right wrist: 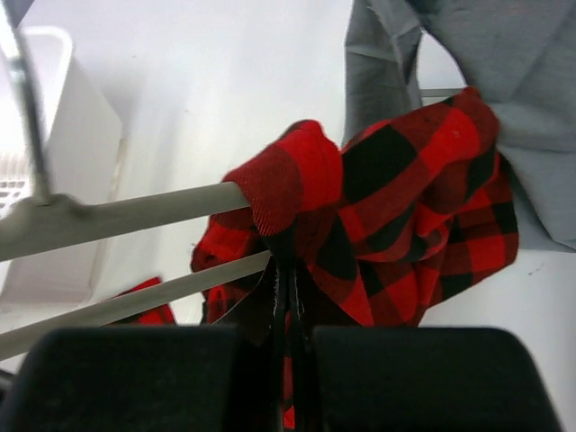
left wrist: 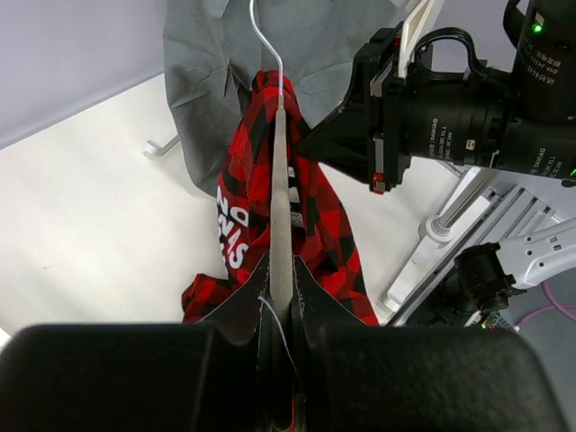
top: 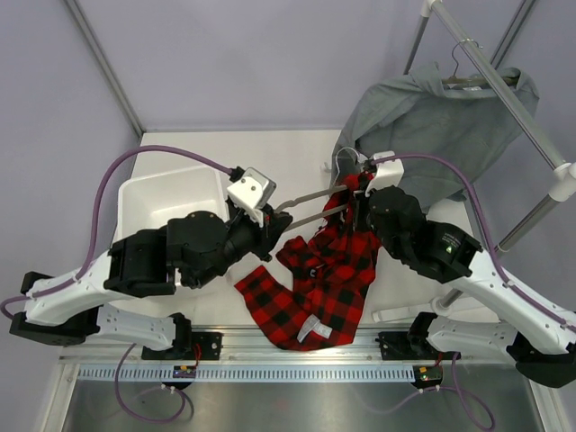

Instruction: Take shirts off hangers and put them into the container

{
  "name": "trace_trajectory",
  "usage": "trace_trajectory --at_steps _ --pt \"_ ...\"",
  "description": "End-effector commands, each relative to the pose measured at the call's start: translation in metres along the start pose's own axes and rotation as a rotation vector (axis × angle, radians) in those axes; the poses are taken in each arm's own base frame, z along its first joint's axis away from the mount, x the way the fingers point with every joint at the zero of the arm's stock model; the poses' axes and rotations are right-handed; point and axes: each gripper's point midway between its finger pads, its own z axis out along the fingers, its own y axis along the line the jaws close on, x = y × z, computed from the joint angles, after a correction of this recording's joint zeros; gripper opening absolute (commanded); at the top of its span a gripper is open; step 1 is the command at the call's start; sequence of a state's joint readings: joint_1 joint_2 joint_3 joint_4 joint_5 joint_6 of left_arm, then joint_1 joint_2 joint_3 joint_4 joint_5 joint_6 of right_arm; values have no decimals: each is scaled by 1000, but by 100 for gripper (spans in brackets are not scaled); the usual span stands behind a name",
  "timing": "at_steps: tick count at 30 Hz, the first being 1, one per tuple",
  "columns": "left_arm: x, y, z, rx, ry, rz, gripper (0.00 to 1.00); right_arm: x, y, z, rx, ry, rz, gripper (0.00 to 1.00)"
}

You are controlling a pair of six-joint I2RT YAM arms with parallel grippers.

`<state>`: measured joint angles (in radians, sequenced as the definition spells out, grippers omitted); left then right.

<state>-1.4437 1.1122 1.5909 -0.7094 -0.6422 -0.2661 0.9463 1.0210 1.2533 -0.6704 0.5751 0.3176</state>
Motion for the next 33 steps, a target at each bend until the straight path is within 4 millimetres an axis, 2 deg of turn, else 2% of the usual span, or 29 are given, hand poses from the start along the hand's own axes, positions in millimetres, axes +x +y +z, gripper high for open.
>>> trace_trajectory --at_steps 1,5,7,11,13,15,17,18,21,24,27,30,31,33 --pt "-20 8 -12 -2 -86 -70 0 -5 -20 -3 108 -42 19 0" --pt "-12 34 -15 -128 -74 -51 0 -11 -32 -21 107 -70 62 0" --pt "-8 40 -15 -155 -80 -33 0 -12 -36 -32 93 -65 74 0" --pt "-11 61 -33 -191 -125 -31 0 -10 -54 -62 71 -85 128 0" --pt "-10 64 -41 -160 -129 -32 0 -4 -70 -67 126 -82 105 0" --pt "-18 67 -59 -99 -167 -79 0 -2 -86 -71 195 -93 90 0" --pt "-21 59 -71 -4 -183 -115 0 3 -95 -72 245 -77 68 0" --pt "-25 64 -82 19 -208 -153 0 8 -98 -71 263 -67 60 0" --pt "-26 73 -99 34 -212 -181 0 21 -103 -65 307 -47 45 0" --pt "-34 84 -111 23 -225 -188 0 34 -99 -57 303 -17 49 0" --pt "-49 88 -118 23 -267 -172 0 50 -81 -47 219 28 59 0" --pt "-60 71 -110 73 -287 -109 0 70 -53 -34 89 90 61 0" --pt "-67 56 -100 107 -297 -94 0 80 -41 -30 30 130 51 0" --pt "-75 40 -89 137 -311 -39 0 96 -28 -23 -22 169 46 0"
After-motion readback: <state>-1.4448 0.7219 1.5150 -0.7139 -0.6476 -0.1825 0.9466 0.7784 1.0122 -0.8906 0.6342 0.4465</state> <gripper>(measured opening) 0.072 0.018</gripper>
